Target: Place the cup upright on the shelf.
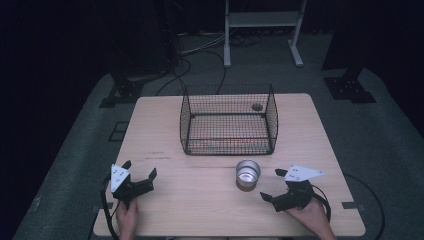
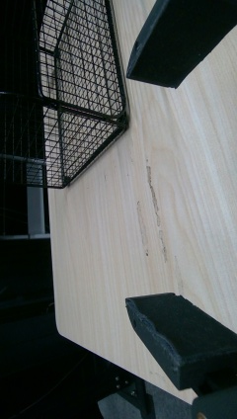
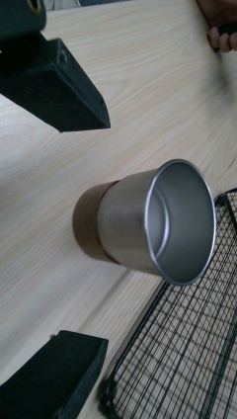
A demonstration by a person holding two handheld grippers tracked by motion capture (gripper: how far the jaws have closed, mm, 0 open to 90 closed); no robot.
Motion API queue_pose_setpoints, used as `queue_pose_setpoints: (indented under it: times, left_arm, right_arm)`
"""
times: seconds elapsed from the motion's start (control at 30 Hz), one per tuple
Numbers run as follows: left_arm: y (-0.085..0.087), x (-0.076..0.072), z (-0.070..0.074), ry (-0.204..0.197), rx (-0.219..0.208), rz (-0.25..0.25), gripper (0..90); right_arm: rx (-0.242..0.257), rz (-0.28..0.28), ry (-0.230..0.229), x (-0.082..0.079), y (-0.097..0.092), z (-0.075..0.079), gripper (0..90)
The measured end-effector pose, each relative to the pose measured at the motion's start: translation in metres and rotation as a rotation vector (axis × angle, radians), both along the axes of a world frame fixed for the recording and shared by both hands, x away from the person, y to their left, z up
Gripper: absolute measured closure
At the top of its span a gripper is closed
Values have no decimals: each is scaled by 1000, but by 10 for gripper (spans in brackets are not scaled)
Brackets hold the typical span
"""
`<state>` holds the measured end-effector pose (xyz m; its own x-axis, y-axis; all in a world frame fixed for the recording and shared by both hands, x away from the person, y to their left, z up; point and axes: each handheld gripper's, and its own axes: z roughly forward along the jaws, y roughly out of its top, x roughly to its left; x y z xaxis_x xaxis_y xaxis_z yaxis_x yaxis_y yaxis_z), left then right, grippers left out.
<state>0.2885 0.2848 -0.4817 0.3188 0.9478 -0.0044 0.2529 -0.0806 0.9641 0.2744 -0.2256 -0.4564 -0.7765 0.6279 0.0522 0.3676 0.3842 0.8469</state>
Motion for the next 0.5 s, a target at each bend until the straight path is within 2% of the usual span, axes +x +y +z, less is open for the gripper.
queue_pose_setpoints:
  times: [0.27, 0.5]
  left_arm:
    - [0, 0, 0, 0, 1, 0, 0]
    - [0, 0, 0, 1, 2, 0, 0]
  right_arm:
    - [-14, 21, 29, 8, 12, -3, 17]
    - [-32, 40, 30, 15, 21, -1, 17]
